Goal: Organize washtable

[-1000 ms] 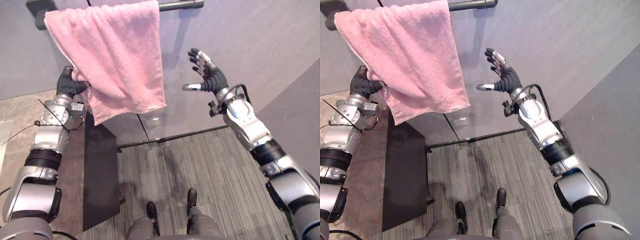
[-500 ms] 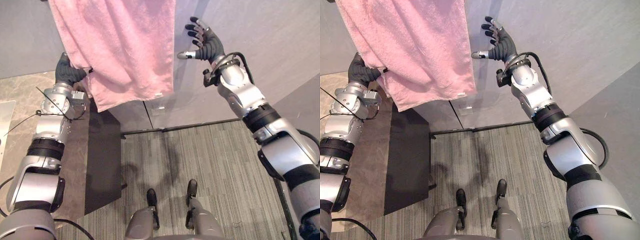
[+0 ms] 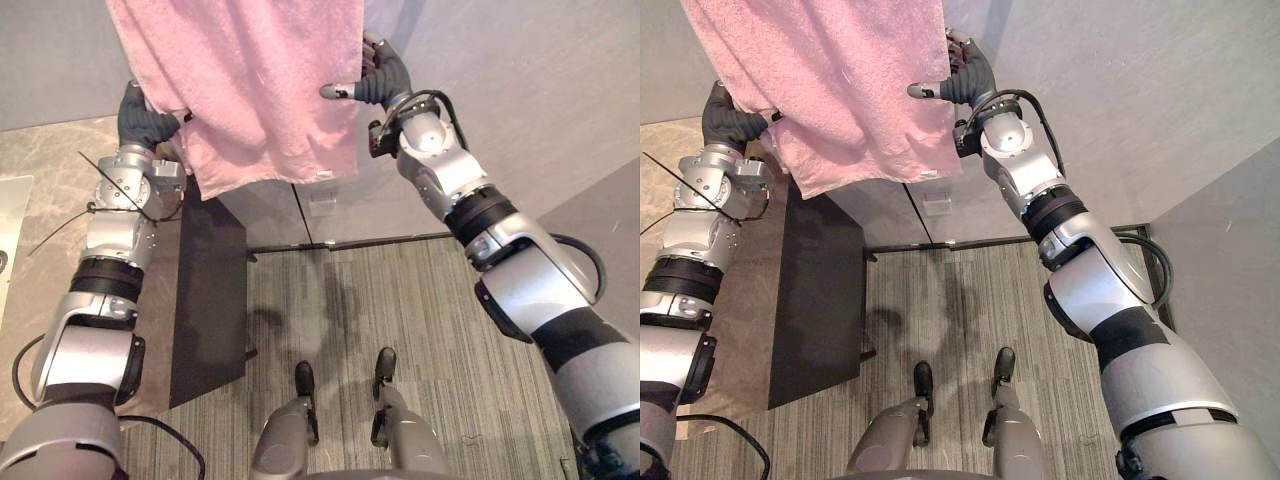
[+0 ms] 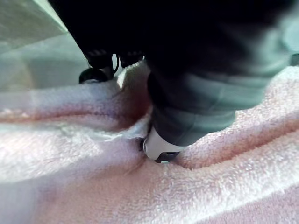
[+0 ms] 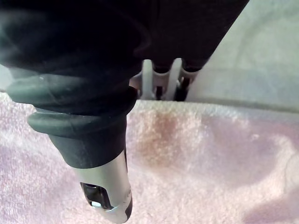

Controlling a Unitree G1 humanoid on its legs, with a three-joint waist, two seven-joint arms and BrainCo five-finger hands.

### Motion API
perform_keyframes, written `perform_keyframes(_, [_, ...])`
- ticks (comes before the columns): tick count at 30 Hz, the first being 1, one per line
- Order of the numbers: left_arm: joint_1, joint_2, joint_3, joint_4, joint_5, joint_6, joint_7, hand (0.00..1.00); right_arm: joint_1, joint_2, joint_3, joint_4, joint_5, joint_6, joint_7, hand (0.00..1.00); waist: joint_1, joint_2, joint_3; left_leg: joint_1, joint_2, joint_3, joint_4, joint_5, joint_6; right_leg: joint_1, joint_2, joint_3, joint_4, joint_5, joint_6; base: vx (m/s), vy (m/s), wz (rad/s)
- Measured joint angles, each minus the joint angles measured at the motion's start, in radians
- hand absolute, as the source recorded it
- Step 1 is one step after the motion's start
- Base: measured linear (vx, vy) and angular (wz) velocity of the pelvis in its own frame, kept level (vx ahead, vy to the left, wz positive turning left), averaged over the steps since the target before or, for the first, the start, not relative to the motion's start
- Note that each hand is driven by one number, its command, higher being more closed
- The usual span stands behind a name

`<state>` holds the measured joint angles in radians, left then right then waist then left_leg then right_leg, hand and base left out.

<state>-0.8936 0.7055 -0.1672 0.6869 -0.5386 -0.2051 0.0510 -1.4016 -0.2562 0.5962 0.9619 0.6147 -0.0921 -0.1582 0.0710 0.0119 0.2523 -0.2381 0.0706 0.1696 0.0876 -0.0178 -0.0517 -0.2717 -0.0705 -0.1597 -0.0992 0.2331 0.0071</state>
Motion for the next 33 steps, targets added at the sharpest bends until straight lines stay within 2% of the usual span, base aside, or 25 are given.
perform_keyframes(4, [-0.006,-0.001,0.0,0.001,0.0,0.0,0.018,1.0,-0.04,0.054,-0.091,0.03,0.002,0.003,-0.018,1.0,0.008,0.011,0.01,0.0,-0.001,0.0,0.0,0.001,0.001,0.0,-0.005,-0.002,0.001,0.001,-0.001,0.03,0.029,0.01])
perform_keyframes(6, [-0.035,-0.012,0.001,0.003,0.0,0.0,0.019,1.0,-0.07,0.056,-0.135,0.047,0.002,0.003,-0.023,1.0,0.029,0.014,0.024,0.0,-0.001,-0.002,-0.001,0.001,0.001,0.001,-0.006,-0.004,0.001,0.001,-0.001,0.04,0.025,0.03])
perform_keyframes(14, [-0.049,-0.017,0.005,0.003,0.0,0.0,0.04,1.0,-0.107,0.084,-0.244,0.084,-0.002,0.008,-0.061,1.0,0.029,0.018,0.036,0.001,-0.005,-0.016,-0.012,0.01,0.0,0.006,-0.013,-0.021,0.001,0.001,-0.001,0.04,0.024,0.07])
perform_keyframes(23, [-0.047,-0.018,0.006,-0.004,0.001,-0.002,0.037,1.0,-0.176,0.071,-0.325,0.156,-0.029,0.054,-0.054,1.0,0.022,0.019,0.053,0.023,-0.017,-0.017,-0.019,0.011,0.002,0.026,-0.021,-0.019,0.001,0.003,0.002,0.01,0.01,0.01])
perform_keyframes(26, [-0.047,-0.042,0.005,-0.01,0.001,-0.003,0.034,1.0,-0.186,0.049,-0.33,0.156,-0.028,0.061,-0.046,1.0,0.02,0.021,0.058,0.024,-0.019,-0.016,-0.022,0.011,0.002,0.025,-0.02,-0.017,0.001,0.006,0.007,0.0,0.0,0.0])
perform_keyframes(33, [-0.047,-0.048,0.005,-0.009,0.001,-0.008,0.015,1.0,-0.186,0.038,-0.35,0.162,-0.013,0.076,-0.026,1.0,-0.007,0.021,0.058,0.026,-0.019,0.0,-0.018,0.011,0.003,0.019,-0.02,0.005,0.001,0.015,0.019,0.05,0.02,-0.08])
